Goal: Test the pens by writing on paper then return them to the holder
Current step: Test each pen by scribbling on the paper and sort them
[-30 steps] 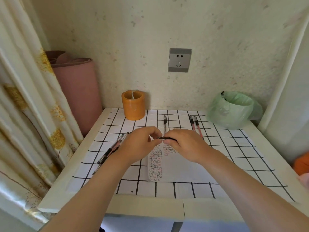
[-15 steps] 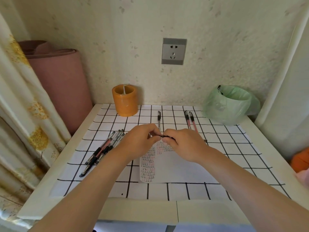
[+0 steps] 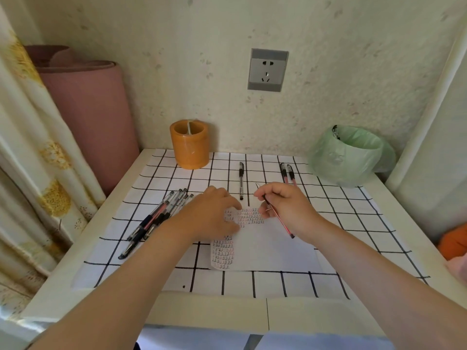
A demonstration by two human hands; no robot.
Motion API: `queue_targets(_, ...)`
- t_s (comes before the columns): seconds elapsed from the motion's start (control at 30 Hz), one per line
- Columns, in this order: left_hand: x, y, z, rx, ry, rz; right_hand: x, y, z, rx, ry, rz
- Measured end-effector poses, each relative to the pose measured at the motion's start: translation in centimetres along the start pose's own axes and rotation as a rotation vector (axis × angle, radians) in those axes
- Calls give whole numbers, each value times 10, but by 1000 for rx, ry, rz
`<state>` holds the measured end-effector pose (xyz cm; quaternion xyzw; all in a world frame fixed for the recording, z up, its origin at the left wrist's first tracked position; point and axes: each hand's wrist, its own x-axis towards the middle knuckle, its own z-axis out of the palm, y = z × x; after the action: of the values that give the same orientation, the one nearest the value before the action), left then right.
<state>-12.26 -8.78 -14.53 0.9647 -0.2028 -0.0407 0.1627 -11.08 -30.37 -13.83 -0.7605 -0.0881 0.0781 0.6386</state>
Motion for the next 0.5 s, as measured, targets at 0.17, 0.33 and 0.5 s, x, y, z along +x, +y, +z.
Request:
queue_targets(0.17, 0, 0, 6, -25, -103, -5, 2, 2, 2, 105, -66, 61)
queue_targets(0.33, -4, -6, 1, 35, -112, -42, -4, 8, 9, 95, -120, 14)
queue_targets(0.5, -7, -6, -1, 35, -123, -44, -5, 16, 22, -60, -181, -2)
